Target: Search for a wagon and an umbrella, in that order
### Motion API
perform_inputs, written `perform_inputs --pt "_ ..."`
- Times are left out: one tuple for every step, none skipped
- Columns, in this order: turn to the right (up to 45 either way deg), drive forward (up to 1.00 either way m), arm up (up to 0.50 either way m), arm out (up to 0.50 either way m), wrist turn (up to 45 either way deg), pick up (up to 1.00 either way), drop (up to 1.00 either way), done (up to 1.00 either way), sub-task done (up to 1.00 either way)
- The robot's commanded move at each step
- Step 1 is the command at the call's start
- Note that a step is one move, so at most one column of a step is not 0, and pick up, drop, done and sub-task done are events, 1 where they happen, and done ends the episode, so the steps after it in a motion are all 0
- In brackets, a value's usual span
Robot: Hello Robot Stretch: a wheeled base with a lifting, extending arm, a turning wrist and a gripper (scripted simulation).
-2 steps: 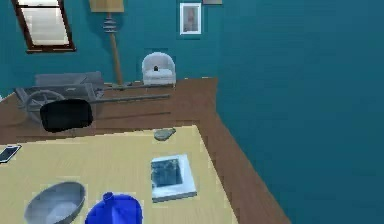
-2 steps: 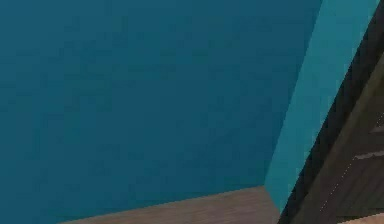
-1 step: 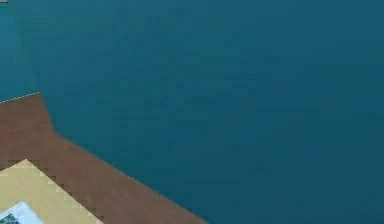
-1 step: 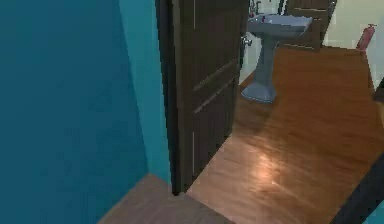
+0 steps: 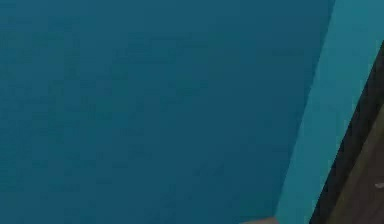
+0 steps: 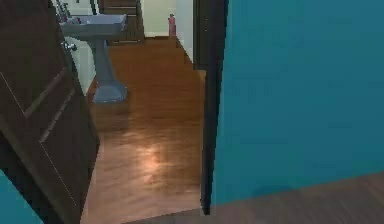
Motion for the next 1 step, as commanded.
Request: perform_inputs --pt "33.0 0.0 0.0 0.0 0.0 0.0 0.0 0.0 0.0"
